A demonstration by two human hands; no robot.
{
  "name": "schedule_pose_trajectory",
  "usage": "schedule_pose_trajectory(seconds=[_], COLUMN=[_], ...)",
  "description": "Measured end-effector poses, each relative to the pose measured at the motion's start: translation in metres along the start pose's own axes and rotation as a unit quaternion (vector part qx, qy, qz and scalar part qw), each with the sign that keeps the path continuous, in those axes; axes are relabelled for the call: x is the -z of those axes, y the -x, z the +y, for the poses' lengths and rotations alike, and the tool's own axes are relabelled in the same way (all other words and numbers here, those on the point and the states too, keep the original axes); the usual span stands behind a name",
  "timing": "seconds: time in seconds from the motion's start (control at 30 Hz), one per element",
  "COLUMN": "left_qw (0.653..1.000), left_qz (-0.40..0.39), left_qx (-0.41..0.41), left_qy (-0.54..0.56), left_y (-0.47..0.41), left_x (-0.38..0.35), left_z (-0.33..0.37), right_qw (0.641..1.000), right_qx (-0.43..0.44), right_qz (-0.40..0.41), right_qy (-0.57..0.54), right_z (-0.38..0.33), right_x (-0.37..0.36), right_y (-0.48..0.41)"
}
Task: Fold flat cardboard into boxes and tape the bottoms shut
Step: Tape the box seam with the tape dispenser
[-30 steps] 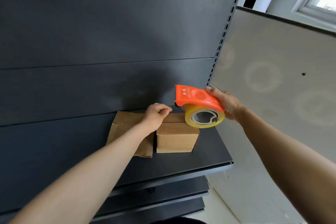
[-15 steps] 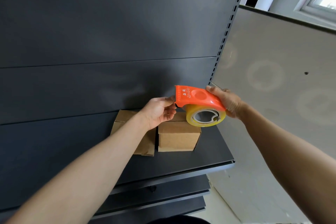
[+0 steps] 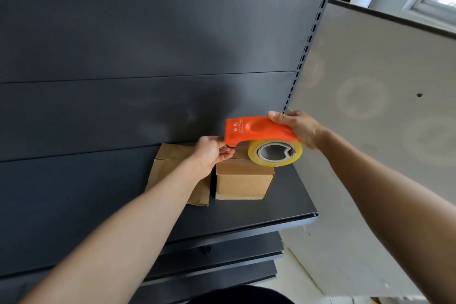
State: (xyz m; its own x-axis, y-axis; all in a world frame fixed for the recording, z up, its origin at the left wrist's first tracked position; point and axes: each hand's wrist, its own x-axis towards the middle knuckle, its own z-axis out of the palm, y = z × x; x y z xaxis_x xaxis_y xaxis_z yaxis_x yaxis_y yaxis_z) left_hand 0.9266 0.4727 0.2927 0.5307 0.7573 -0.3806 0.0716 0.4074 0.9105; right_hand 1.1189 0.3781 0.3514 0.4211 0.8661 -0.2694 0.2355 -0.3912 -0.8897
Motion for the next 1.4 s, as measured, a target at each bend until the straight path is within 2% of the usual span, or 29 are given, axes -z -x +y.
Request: schedule_pose_trajectory(seconds=[0.33,0.5,0.57,0.67,0.8,1.1,1.4], left_qw=[1.0,0.993,0.991,0.987,0.991,0.987,0.987], left_qz=[0.023,0.108,0.119,0.105,0.066,0.077,0.095], left_qx=[-0.008,0.018,0.044,0.069,0.061,0.038,0.107], left_qy=[0.003,0.047,0.052,0.097,0.096,0.134,0.073], left_y=[-0.004,-0.011,-0.009,-0.006,-0.003,0.001,0.001], left_x=[-0.005,0.008,0.015,0.02,0.025,0.034,0.039], left_z=[-0.008,-0.015,-0.024,-0.026,-0.024,-0.032,-0.05], right_qw=[0.986,0.982,0.976,0.969,0.947,0.921,0.911], right_qx=[0.004,-0.031,-0.046,-0.048,-0.031,-0.027,-0.025], right_qz=[-0.017,-0.01,-0.002,0.002,-0.002,-0.016,-0.025], right_qy=[0.167,0.188,0.212,0.244,0.32,0.389,0.412], right_z=[-0.012,-0.004,0.002,-0.004,-0.017,-0.033,-0.038], right_x=[0.003,0.017,0.02,0.016,0.006,-0.014,-0.024], right_y=[0.006,0.008,0.006,0.005,0.004,-0.005,-0.007])
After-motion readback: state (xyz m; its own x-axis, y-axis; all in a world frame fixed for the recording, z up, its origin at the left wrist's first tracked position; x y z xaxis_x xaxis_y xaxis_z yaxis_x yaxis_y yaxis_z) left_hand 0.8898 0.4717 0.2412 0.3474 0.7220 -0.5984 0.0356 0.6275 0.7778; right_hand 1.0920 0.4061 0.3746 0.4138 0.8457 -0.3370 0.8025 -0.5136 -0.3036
